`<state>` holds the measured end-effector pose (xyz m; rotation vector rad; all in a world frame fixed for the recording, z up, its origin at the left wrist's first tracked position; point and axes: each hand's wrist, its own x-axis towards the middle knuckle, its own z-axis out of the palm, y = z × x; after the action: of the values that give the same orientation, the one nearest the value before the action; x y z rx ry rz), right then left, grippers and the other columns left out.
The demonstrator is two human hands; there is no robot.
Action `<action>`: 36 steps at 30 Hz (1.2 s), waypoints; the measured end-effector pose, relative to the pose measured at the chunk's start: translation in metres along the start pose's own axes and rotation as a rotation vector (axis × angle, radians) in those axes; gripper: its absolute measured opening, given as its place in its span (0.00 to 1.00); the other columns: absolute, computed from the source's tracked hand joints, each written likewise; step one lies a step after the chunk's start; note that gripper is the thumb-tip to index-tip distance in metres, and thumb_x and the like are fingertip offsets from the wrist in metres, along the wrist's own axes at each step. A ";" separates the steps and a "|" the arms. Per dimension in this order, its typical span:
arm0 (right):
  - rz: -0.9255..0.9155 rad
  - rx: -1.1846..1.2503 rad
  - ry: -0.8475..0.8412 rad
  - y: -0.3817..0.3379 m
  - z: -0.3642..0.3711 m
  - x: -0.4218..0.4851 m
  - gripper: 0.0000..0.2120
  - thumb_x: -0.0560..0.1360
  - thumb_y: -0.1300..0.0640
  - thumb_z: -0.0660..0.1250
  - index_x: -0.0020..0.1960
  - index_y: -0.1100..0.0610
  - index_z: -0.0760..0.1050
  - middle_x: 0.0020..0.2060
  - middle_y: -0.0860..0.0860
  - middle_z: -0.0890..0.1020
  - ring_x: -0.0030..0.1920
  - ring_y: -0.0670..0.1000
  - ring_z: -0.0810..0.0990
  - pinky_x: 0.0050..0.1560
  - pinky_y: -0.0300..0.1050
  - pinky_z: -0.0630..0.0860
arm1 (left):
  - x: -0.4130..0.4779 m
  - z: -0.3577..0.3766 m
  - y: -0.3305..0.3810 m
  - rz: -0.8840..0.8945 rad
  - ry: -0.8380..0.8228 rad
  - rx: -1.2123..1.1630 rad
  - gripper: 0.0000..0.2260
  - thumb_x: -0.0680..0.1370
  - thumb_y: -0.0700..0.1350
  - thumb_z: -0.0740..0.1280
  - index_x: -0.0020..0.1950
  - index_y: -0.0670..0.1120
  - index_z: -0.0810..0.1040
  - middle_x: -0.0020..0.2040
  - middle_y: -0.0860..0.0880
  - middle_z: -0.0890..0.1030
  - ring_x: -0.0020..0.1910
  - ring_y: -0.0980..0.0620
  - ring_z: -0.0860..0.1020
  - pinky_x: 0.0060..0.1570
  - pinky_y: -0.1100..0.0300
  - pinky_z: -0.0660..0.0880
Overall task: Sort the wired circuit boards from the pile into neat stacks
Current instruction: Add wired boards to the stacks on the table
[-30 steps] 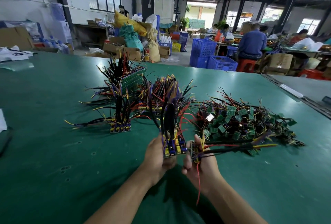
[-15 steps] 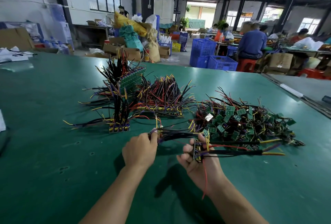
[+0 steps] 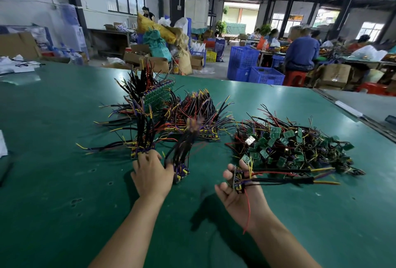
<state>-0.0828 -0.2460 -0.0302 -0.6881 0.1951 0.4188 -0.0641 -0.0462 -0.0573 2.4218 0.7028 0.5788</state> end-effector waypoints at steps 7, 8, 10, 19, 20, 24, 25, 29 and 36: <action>-0.009 -0.018 0.045 0.002 -0.002 0.004 0.12 0.81 0.49 0.58 0.44 0.54 0.72 0.28 0.50 0.77 0.22 0.49 0.73 0.32 0.42 0.80 | -0.003 -0.005 0.005 -0.064 0.016 -0.110 0.18 0.72 0.43 0.71 0.58 0.45 0.68 0.63 0.41 0.69 0.63 0.40 0.66 0.59 0.45 0.66; -0.012 -0.015 0.040 0.002 -0.002 0.004 0.11 0.81 0.49 0.58 0.45 0.55 0.72 0.29 0.50 0.77 0.22 0.49 0.74 0.33 0.42 0.81 | -0.006 -0.006 0.007 -0.046 0.067 -0.163 0.20 0.70 0.39 0.72 0.58 0.44 0.68 0.62 0.41 0.69 0.62 0.39 0.66 0.58 0.45 0.66; -0.023 0.012 0.033 0.002 -0.002 0.005 0.11 0.81 0.49 0.59 0.45 0.55 0.72 0.30 0.51 0.77 0.24 0.51 0.75 0.33 0.44 0.81 | -0.012 -0.009 0.013 0.044 0.177 -0.216 0.24 0.65 0.33 0.73 0.56 0.41 0.69 0.60 0.40 0.69 0.60 0.39 0.66 0.55 0.45 0.65; -0.081 0.045 -0.065 0.003 -0.001 0.008 0.15 0.82 0.51 0.56 0.57 0.62 0.72 0.53 0.63 0.83 0.49 0.59 0.85 0.43 0.50 0.84 | -0.039 -0.019 0.036 0.517 0.448 -0.479 0.20 0.61 0.35 0.65 0.51 0.44 0.67 0.54 0.43 0.69 0.55 0.47 0.66 0.51 0.56 0.60; -0.077 0.018 -0.079 0.004 0.000 0.009 0.17 0.82 0.50 0.54 0.61 0.62 0.71 0.54 0.62 0.83 0.50 0.59 0.85 0.45 0.49 0.84 | -0.043 -0.019 0.038 0.623 0.442 -0.523 0.17 0.63 0.36 0.64 0.51 0.44 0.67 0.53 0.45 0.70 0.54 0.48 0.67 0.52 0.56 0.63; -0.039 -0.081 -0.087 0.003 0.002 0.007 0.21 0.82 0.47 0.54 0.66 0.62 0.69 0.55 0.61 0.83 0.51 0.58 0.84 0.50 0.49 0.81 | -0.064 -0.015 0.043 0.830 0.069 -0.664 0.07 0.74 0.39 0.63 0.50 0.49 0.69 0.46 0.53 0.73 0.42 0.57 0.73 0.44 0.64 0.72; -0.023 -0.105 -0.085 0.003 0.001 0.006 0.21 0.82 0.48 0.56 0.66 0.63 0.69 0.55 0.61 0.83 0.51 0.58 0.82 0.52 0.50 0.80 | -0.069 -0.013 0.045 0.805 -0.051 -0.688 0.09 0.75 0.39 0.63 0.50 0.51 0.69 0.45 0.53 0.75 0.41 0.57 0.75 0.43 0.65 0.72; 0.000 -0.223 -0.186 0.002 -0.002 0.002 0.18 0.78 0.50 0.61 0.56 0.62 0.80 0.55 0.64 0.81 0.55 0.59 0.80 0.62 0.52 0.75 | -0.075 -0.009 0.049 0.598 -0.356 -0.744 0.18 0.73 0.40 0.68 0.59 0.57 0.72 0.46 0.59 0.78 0.44 0.58 0.77 0.42 0.71 0.70; -0.010 -0.276 -0.261 -0.003 -0.005 0.001 0.15 0.81 0.57 0.59 0.50 0.59 0.84 0.52 0.61 0.83 0.52 0.56 0.83 0.50 0.46 0.81 | -0.066 -0.014 0.046 0.494 -0.645 -0.776 0.23 0.77 0.36 0.68 0.66 0.59 0.72 0.58 0.61 0.79 0.54 0.65 0.76 0.54 0.76 0.68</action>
<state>-0.0806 -0.2507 -0.0332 -0.8957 -0.1156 0.5268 -0.1059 -0.1127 -0.0349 1.8332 -0.3552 0.1555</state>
